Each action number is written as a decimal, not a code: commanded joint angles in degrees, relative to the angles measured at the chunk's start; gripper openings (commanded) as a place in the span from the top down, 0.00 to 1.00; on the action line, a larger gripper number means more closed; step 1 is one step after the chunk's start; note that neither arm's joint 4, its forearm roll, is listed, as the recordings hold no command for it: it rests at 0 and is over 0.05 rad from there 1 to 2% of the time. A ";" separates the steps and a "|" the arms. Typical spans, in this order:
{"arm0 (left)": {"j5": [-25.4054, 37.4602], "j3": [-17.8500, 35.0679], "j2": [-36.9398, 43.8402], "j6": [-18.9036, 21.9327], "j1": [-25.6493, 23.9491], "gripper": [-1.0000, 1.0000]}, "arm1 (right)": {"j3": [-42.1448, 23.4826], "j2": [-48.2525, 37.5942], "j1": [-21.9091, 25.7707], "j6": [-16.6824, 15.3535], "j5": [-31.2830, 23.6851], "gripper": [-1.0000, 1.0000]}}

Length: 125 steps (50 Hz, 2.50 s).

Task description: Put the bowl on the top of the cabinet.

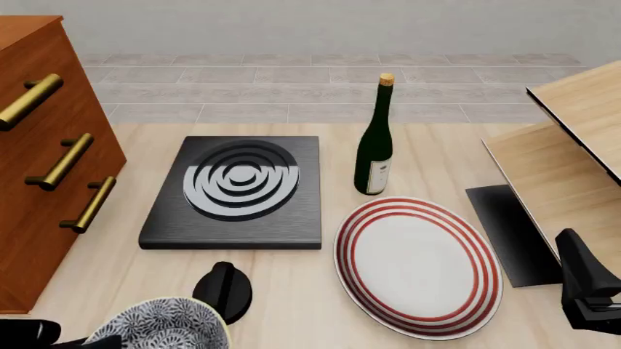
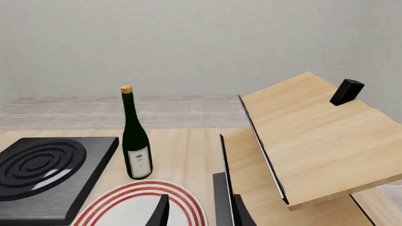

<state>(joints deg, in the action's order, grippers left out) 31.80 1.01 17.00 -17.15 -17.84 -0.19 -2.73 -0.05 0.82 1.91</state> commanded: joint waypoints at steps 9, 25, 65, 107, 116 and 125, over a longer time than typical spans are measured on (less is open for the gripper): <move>4.69 12.45 -1.19 5.41 -0.28 1.00 | 0.00 0.02 0.00 0.00 -0.01 0.00; 2.46 27.33 2.26 5.33 -0.55 1.00 | 0.00 0.00 0.02 0.00 0.00 0.00; -22.59 37.49 24.60 4.48 -4.68 1.00 | 0.00 -0.03 0.00 -0.01 0.02 0.00; -21.48 54.56 46.54 10.04 -1.76 1.00 | 0.00 0.01 0.01 0.00 0.00 0.00; -16.53 59.01 47.46 6.27 4.61 1.00 | 0.00 0.01 0.01 -0.01 0.00 0.00; -13.11 61.87 48.64 4.19 10.22 1.00 | 0.00 -0.03 0.00 0.00 0.02 0.00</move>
<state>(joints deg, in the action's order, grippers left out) 14.82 58.85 64.21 -11.77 -13.14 -0.19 -2.74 -0.04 0.82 1.91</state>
